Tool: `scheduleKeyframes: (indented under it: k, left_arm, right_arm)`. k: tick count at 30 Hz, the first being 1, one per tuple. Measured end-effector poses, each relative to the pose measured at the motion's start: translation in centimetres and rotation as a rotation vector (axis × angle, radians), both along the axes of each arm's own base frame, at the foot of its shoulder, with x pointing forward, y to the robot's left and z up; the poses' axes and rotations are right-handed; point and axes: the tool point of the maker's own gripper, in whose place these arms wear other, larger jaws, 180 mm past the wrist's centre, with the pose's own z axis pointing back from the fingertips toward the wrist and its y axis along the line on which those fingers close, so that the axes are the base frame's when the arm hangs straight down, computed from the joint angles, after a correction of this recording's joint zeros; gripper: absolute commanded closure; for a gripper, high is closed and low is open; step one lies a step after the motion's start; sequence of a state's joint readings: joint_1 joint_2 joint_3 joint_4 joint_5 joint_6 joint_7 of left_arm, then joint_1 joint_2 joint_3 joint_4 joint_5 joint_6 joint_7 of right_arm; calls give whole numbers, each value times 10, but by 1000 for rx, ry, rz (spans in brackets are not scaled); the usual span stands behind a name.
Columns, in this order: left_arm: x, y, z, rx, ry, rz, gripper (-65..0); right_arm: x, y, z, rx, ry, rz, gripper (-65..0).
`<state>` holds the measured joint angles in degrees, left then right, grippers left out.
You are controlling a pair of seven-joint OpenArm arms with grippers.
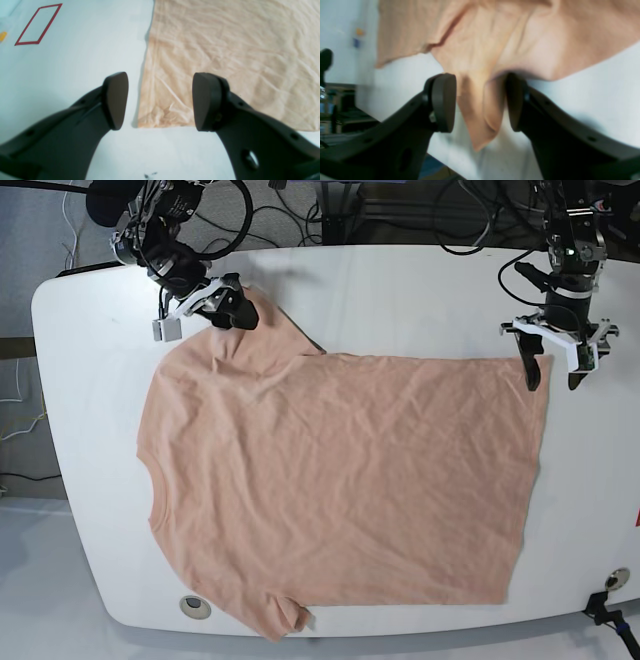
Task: Fold the T-shirt properly
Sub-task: 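Close the right gripper on the shirt's shoulder edge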
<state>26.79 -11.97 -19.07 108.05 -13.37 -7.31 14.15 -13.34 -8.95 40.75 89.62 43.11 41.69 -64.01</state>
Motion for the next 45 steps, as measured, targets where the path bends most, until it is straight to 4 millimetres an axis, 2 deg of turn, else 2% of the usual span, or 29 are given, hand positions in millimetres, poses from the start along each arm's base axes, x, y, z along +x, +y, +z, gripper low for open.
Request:
scheduleKeyframes:
  k: [8, 21, 25, 30, 38, 40, 43, 45]
  left_arm:
    - [1, 0, 0, 0, -2, 0, -382]
    - [1, -1, 0, -1, -2, -2, -382]
    - [1, -1, 1, -1, -3, -2, -382]
    - [1, -1, 0, -1, -3, -2, -382]
    - [1, -1, 0, -2, -2, -4, -382]
    - [0, 0, -2, -3, 5, -1, -382]
    - [-1, 1, -8, -7, 18, 5, -382]
    - [-1, 2, -7, -6, 18, 5, -382]
  right_arm:
    - [2, 1, 1, 12, -6, 0, -324]
    - [-21, 3, -5, 34, 18, -19, -324]
    - [-28, 18, -2, 24, 16, 39, -324]
    - [-25, 22, 1, 2, 21, 87, -317]
    - [-17, 21, -1, -22, 29, 101, -200]
    - [-14, 21, -2, -32, 35, 106, -138]
    - [-14, 20, -4, -34, 53, 101, 0]
    - [-14, 18, -6, -44, 61, 107, 0]
